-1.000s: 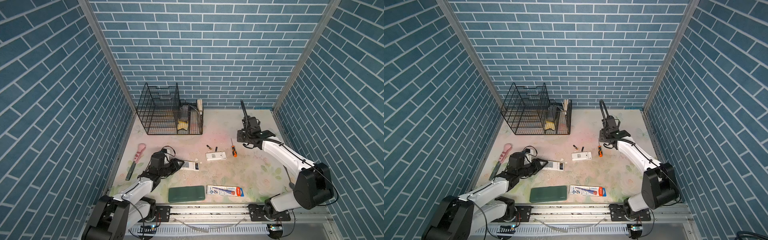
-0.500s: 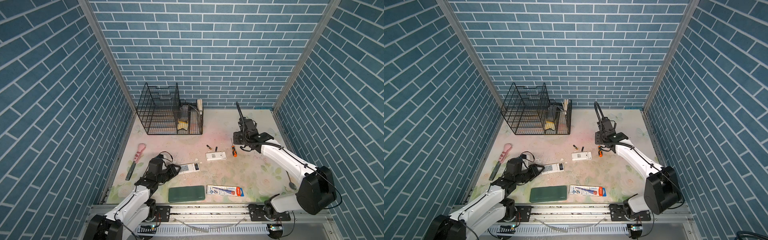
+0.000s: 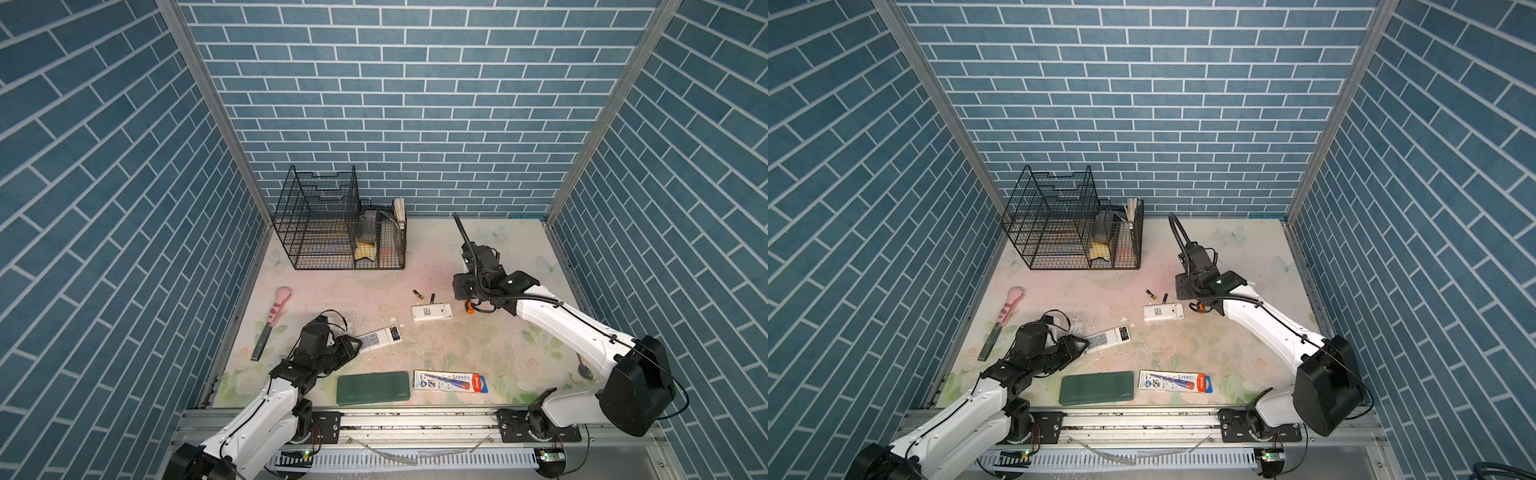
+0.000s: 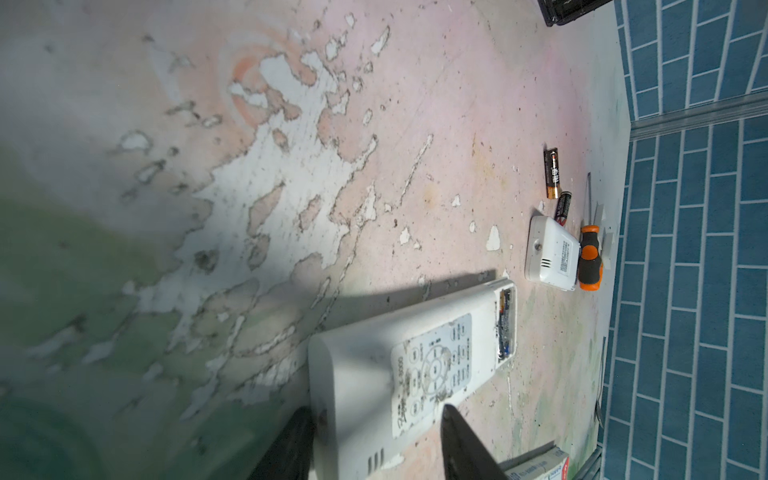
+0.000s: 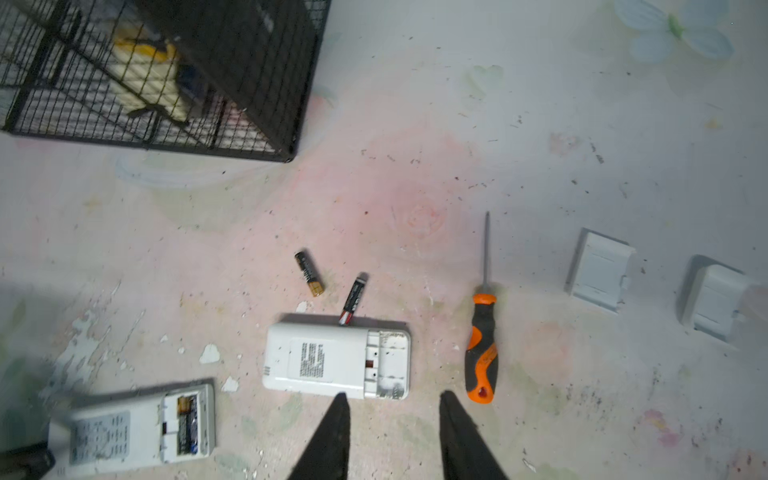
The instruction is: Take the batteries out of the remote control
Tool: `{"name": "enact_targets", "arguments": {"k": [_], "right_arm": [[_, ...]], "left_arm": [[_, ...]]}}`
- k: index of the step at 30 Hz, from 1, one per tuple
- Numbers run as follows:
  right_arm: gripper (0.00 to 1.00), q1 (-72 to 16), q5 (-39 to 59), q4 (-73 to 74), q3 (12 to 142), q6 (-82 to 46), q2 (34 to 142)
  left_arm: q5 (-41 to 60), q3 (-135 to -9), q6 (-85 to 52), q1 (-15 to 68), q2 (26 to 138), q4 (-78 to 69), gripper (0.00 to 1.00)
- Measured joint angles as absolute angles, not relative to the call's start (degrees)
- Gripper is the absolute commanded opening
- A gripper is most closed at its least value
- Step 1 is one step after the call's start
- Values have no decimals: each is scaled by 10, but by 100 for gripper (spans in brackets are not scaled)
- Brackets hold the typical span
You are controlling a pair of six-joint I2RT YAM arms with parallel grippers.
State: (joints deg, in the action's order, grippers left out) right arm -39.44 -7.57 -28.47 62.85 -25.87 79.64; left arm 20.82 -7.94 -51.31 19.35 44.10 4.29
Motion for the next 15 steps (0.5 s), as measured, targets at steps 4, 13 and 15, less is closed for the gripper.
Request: {"name": "enact_targets", "arguments": {"k": [4,13,15], "right_arm": [[1,-443,-71,-287,619,-275,795],[0,-547,-55,-274,582,-330,836],[0,-563,-47,-262,581,-343,857]], "left_arm": [[194,-84,-512,194,419,79,54],[180,-138,-492,194,467,106,54],[175,-155,-482,194,484,110,53]]}}
